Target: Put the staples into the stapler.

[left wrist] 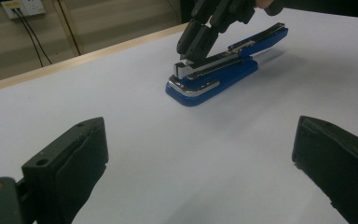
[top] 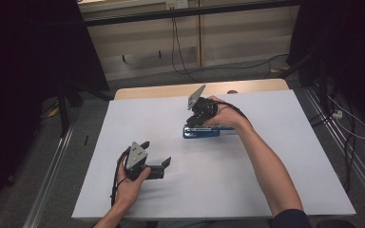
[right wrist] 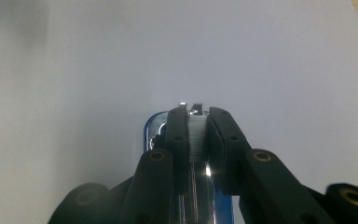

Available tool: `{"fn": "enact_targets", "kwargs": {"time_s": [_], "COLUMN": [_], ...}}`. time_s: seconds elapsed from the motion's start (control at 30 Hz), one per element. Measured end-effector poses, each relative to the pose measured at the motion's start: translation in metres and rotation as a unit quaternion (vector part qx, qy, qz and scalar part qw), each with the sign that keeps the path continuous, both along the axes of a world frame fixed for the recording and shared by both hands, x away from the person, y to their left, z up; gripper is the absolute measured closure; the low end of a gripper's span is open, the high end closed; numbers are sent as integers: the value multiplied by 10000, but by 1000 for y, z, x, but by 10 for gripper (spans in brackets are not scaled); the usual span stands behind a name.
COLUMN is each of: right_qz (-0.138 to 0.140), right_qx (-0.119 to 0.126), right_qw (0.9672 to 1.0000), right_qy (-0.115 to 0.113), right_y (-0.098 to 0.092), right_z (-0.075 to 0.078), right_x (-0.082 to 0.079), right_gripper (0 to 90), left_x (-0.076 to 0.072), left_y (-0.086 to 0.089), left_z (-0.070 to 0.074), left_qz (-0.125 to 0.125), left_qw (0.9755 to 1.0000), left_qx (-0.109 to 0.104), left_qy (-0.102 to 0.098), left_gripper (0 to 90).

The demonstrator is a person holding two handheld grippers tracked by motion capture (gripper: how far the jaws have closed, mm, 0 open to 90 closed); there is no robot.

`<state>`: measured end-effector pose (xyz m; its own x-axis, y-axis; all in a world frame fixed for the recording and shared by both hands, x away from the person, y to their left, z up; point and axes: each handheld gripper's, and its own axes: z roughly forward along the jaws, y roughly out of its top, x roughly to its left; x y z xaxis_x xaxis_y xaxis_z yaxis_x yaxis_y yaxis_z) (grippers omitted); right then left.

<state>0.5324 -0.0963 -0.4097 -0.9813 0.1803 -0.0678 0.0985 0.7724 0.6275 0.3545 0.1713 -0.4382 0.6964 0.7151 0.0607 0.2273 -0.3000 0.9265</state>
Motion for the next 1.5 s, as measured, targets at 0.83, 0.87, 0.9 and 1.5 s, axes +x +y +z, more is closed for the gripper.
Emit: {"fn": "enact_targets", "kwargs": {"time_s": [0.83, 0.87, 0.9, 1.5], "right_qz": [60, 65, 61, -88], "right_qx": [-52, -50, -49, 9], "right_qw": [10000, 10000, 10000, 9999], "right_qy": [7, 5, 8, 93], "right_y": [2, 2, 2, 1], "right_z": [-4, -4, -4, -5], "right_x": [0, 0, 0, 1], "right_gripper": [794, 794, 794, 755], "left_x": [0, 0, 0, 0], "left_y": [0, 0, 0, 0], "left_z": [0, 0, 0, 0], "left_qz": [-32, -35, -31, -5], "left_qw": [10000, 10000, 10000, 10000], "left_qx": [25, 29, 29, 24], "left_qy": [1, 3, 10, 2], "left_gripper": [36, 36, 36, 35]}}
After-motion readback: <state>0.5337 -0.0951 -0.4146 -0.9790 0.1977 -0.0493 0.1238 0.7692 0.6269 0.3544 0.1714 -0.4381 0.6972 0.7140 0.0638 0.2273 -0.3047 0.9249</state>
